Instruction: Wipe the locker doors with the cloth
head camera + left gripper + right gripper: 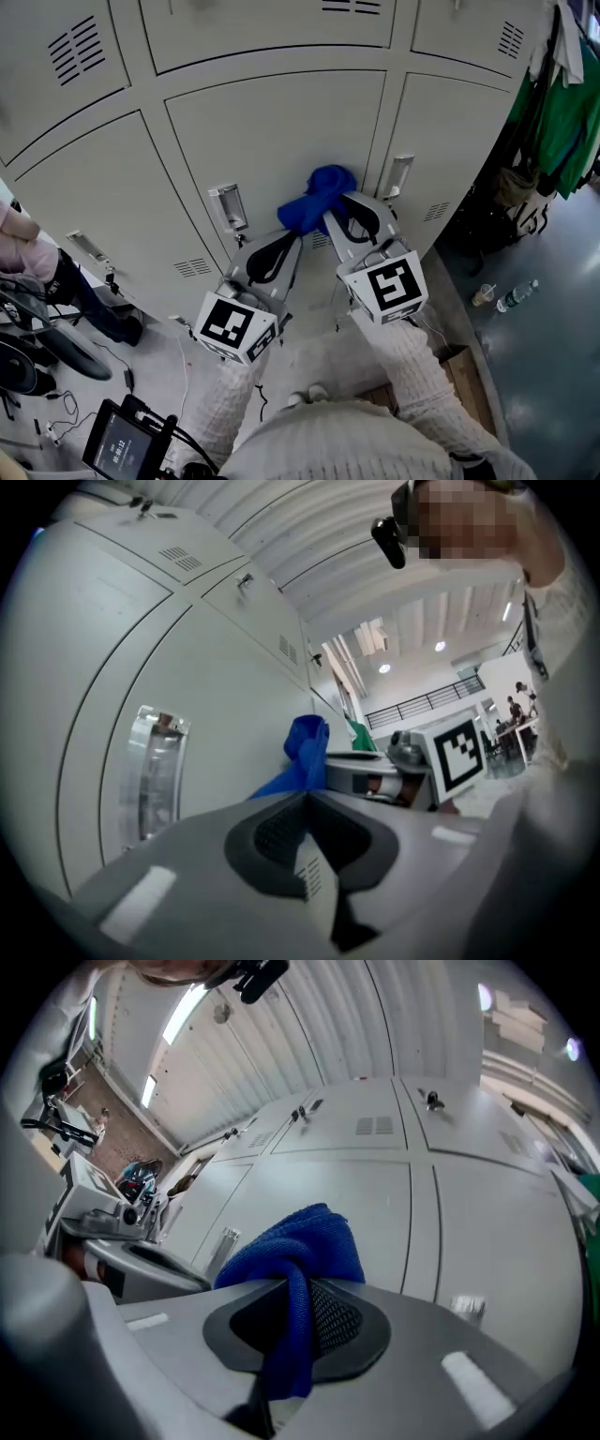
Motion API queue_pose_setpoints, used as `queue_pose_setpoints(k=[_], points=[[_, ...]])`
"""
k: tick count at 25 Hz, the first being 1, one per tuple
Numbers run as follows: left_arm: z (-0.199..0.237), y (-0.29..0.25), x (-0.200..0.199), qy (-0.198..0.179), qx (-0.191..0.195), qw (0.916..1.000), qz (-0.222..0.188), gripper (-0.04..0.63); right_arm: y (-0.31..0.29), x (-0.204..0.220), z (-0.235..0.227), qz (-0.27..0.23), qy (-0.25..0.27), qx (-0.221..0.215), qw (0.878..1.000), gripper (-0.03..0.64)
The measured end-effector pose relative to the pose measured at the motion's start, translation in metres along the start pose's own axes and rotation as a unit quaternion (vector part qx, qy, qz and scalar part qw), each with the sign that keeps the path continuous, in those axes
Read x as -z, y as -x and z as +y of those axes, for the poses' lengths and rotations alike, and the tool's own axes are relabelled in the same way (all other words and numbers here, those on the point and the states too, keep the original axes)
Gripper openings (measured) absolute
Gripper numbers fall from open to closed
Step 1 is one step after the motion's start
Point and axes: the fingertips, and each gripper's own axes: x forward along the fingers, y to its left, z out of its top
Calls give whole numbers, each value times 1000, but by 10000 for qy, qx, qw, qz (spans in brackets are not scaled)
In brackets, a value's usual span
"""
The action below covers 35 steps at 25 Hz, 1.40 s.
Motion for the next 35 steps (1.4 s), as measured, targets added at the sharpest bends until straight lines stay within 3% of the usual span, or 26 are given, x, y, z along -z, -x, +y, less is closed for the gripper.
queue_pose_setpoints(k=[7,13,24,35], points=[[-9,-31,-48,-299,356,9978,-466,6,-3,-82,-66,-721,601,459,9945,55],[-9,-49,-72,-439,450,9951,-767,6,-13,-118,-101,-962,552,537,9924,55],[-3,-65,-80,-488,375,9940,-904,6,-18,-114,-102,-965,576,369,9930,55],[-17,-57,-27,-106,392,9983,-422,6,-7,-42,-74,-514,313,329,9976,55]])
